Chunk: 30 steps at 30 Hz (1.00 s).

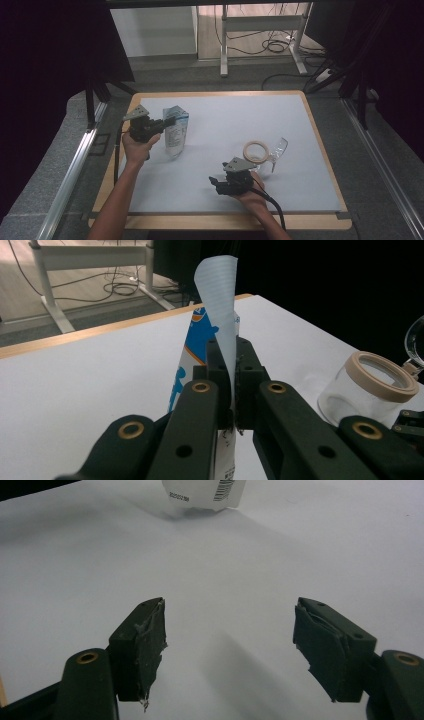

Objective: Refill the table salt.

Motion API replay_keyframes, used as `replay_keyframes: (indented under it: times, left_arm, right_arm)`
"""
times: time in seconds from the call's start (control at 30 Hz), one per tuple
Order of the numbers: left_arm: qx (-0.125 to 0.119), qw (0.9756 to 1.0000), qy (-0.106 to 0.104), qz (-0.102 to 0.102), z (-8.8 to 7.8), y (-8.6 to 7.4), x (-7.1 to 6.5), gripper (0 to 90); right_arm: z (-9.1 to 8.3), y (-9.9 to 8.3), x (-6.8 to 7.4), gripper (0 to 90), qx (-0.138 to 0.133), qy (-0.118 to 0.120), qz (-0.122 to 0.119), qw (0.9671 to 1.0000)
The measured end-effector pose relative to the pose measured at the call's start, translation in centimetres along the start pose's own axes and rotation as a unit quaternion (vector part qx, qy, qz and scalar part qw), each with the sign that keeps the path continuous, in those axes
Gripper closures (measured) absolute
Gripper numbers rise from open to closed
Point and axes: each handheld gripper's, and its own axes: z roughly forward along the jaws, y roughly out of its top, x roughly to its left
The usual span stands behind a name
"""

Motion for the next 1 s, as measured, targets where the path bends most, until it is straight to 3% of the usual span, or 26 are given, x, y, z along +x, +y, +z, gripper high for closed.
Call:
replay_keyframes:
  times: [0.3, 0.5, 0.73, 0.9, 1.0]
  left_arm:
    - [-0.005, 0.9998, -0.018, 0.003, 0.1, 0.1, -0.9, 89.2]
    - [-0.004, 0.9995, -0.029, -0.012, 0.2, -0.7, -0.9, 89.1]
    - [0.009, 0.9997, -0.002, 0.020, -0.7, -1.4, -1.1, 87.9]
    - [0.014, 0.9997, -0.002, 0.019, -0.8, -1.8, -0.8, 82.5]
    - [0.024, 0.9994, 0.009, 0.022, -0.5, -1.8, -0.8, 77.3]
  right_arm:
    - [0.0, 0.0, 0.1, 29.6, 0.000, 0.001, -0.001, 1.0000]
    - [0.1, 0.0, 0.2, 29.7, 0.000, 0.002, -0.002, 1.0000]
    - [0.0, 0.0, 0.1, 29.6, -0.001, 0.002, 0.000, 1.0000]
    - [0.0, 0.1, 0.2, 29.7, 0.000, 0.002, -0.003, 1.0000]
    - [0.1, 0.1, 0.2, 29.7, 0.001, 0.003, -0.004, 1.0000]
